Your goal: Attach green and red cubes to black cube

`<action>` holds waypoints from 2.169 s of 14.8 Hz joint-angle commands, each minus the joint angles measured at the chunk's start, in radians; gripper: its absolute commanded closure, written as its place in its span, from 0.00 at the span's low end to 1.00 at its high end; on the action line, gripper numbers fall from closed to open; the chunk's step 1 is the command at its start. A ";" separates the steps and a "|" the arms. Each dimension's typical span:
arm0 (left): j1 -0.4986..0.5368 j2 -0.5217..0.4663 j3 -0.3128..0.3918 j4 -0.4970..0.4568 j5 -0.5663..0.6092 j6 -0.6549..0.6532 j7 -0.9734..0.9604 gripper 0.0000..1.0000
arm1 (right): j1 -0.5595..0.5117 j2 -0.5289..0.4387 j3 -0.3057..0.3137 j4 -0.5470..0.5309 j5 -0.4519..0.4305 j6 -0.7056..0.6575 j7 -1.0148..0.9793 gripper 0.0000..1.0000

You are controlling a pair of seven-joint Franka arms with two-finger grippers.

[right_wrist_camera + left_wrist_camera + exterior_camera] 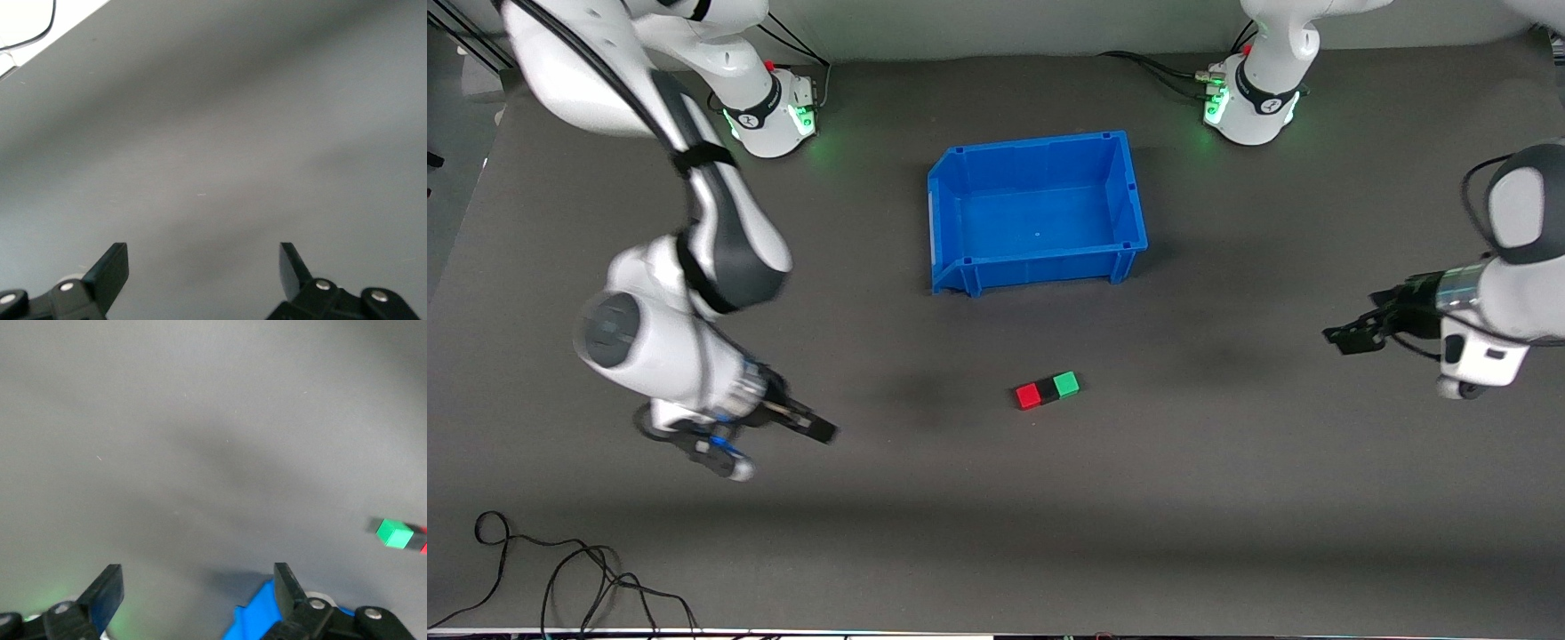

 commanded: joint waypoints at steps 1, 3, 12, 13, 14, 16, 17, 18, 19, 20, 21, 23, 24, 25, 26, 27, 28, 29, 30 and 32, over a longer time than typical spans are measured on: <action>-0.036 -0.051 -0.001 0.033 0.075 -0.026 0.172 0.00 | -0.054 -0.173 -0.010 -0.211 0.002 0.017 -0.242 0.00; -0.047 -0.080 -0.003 0.045 0.098 -0.013 0.316 0.00 | -0.053 -0.246 -0.049 -0.270 0.001 0.010 -0.357 0.00; -0.062 -0.163 -0.001 0.022 0.116 0.014 0.486 0.00 | -0.053 -0.414 -0.138 -0.278 -0.011 -0.214 -0.623 0.00; -0.062 -0.166 -0.001 0.022 0.116 0.013 0.486 0.00 | -0.051 -0.411 -0.143 -0.275 -0.028 -0.213 -0.623 0.00; -0.062 -0.166 -0.001 0.023 0.116 0.013 0.481 0.00 | -0.051 -0.405 -0.143 -0.259 -0.068 -0.211 -0.623 0.00; -0.061 -0.178 0.000 0.026 0.116 0.007 0.478 0.00 | -0.047 -0.396 -0.142 -0.223 -0.099 -0.205 -0.620 0.00; -0.061 -0.189 0.000 0.019 0.116 0.007 0.478 0.00 | -0.047 -0.376 -0.143 -0.163 -0.111 -0.219 -0.618 0.00; -0.062 -0.191 -0.001 0.019 0.116 0.005 0.478 0.00 | -0.050 -0.369 -0.142 -0.137 -0.120 -0.263 -0.614 0.00; -0.062 -0.189 -0.001 0.019 0.116 0.005 0.478 0.00 | -0.050 -0.375 -0.142 -0.134 -0.116 -0.301 -0.611 0.00; -0.062 -0.189 -0.001 0.019 0.116 0.002 0.478 0.00 | -0.050 -0.379 -0.142 -0.127 -0.111 -0.303 -0.611 0.00; -0.061 -0.188 -0.001 0.020 0.116 -0.001 0.480 0.00 | -0.047 -0.379 -0.142 -0.120 -0.111 -0.303 -0.608 0.00; -0.056 -0.188 0.000 0.022 0.116 -0.010 0.487 0.00 | -0.045 -0.380 -0.140 -0.100 -0.111 -0.312 -0.608 0.00; -0.056 -0.186 0.000 0.023 0.116 -0.010 0.492 0.00 | -0.044 -0.382 -0.140 -0.097 -0.111 -0.314 -0.606 0.00; -0.056 -0.186 0.000 0.023 0.116 -0.013 0.493 0.00 | -0.042 -0.386 -0.135 -0.095 -0.111 -0.314 -0.608 0.00; -0.055 -0.185 0.000 0.026 0.116 -0.018 0.496 0.00 | -0.038 -0.388 -0.134 -0.085 -0.110 -0.315 -0.603 0.00; -0.055 -0.183 0.000 0.028 0.116 -0.018 0.497 0.00 | -0.041 -0.385 -0.138 -0.068 -0.109 -0.315 -0.599 0.00; -0.055 -0.180 0.000 0.031 0.116 -0.018 0.497 0.00 | -0.048 -0.382 -0.145 -0.058 -0.109 -0.320 -0.609 0.00; -0.055 -0.179 0.002 0.031 0.116 -0.018 0.497 0.00 | -0.051 -0.379 -0.149 -0.057 -0.109 -0.343 -0.611 0.00; -0.055 -0.179 0.002 0.033 0.116 -0.018 0.498 0.00 | -0.051 -0.379 -0.151 -0.057 -0.109 -0.373 -0.611 0.00; -0.053 -0.179 0.002 0.034 0.116 -0.018 0.498 0.00 | -0.042 -0.379 -0.155 -0.055 -0.111 -0.384 -0.612 0.00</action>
